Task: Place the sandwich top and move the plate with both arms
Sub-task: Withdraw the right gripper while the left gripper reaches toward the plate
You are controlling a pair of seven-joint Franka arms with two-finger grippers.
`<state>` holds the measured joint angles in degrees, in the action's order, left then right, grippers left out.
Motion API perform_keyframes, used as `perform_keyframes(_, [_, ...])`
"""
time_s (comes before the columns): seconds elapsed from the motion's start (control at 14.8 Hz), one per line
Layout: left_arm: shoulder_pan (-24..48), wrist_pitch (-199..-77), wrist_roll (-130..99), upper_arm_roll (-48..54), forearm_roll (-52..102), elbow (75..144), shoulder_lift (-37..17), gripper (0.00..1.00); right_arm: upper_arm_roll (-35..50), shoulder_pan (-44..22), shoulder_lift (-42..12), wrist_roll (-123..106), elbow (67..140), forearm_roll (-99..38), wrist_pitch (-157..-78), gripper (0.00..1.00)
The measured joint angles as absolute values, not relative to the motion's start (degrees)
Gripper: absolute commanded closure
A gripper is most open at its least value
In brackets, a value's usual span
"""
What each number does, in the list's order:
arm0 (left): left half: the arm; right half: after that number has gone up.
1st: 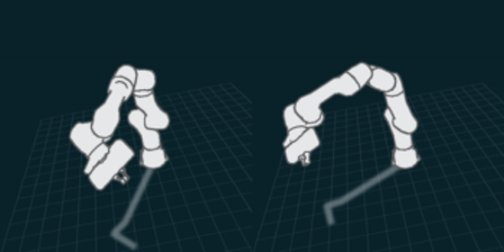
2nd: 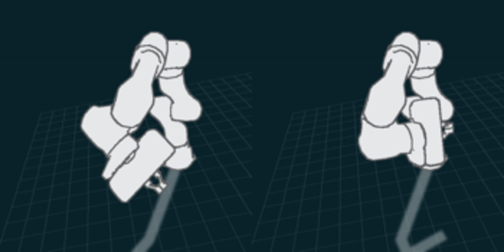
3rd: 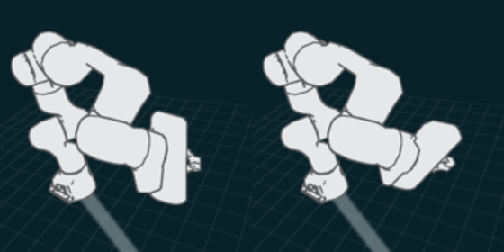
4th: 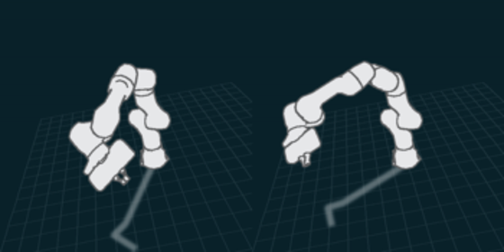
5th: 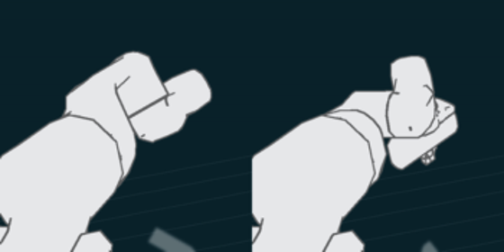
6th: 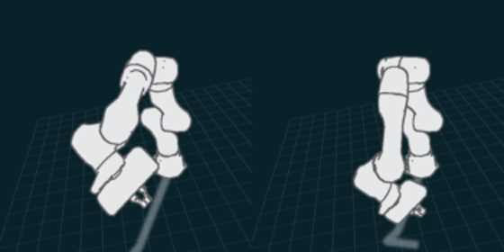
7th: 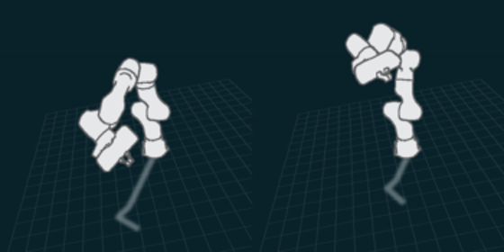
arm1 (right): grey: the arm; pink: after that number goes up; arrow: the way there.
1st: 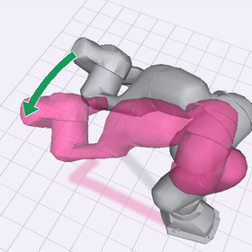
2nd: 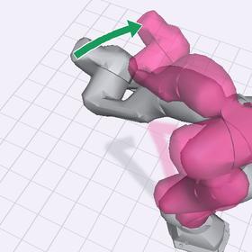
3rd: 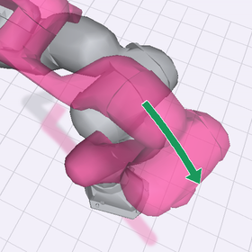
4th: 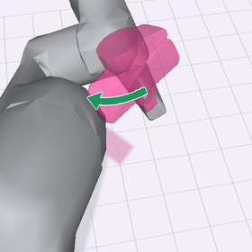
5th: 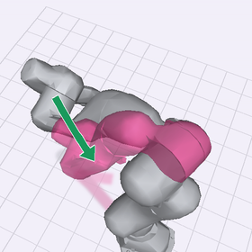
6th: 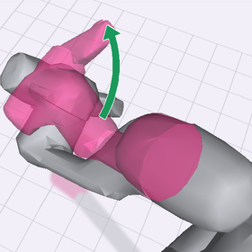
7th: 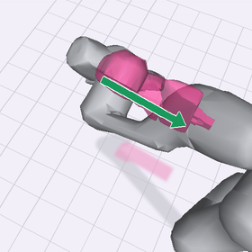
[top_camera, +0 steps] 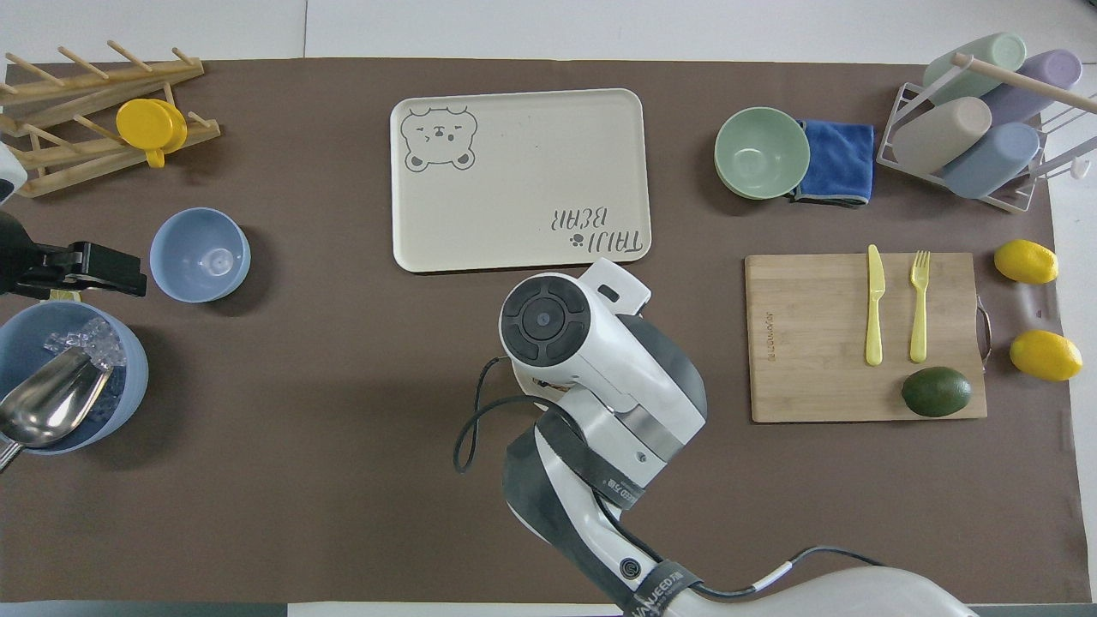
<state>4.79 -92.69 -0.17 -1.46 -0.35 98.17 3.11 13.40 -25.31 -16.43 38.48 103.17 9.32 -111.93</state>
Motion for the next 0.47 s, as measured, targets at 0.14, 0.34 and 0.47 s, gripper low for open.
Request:
perform_keyframes(0.14, [4.8, -92.7, -0.2, -1.5, -0.4, 98.2, 3.1, 0.0, 13.4, -24.3, -16.3, 38.6, 100.3, 5.4, -112.0, 0.16])
perform_keyframes(0.34, [4.8, -92.7, -0.2, -1.5, -0.4, 98.2, 3.1, 0.0, 13.3, -21.8, -16.0, 38.6, 97.2, 2.3, -111.6, 0.0])
perform_keyframes(0.47, [4.8, -92.7, -0.2, -1.5, -0.4, 98.2, 3.1, 0.0, 13.3, -19.5, -14.9, 38.5, 96.5, 2.2, -109.9, 0.0])
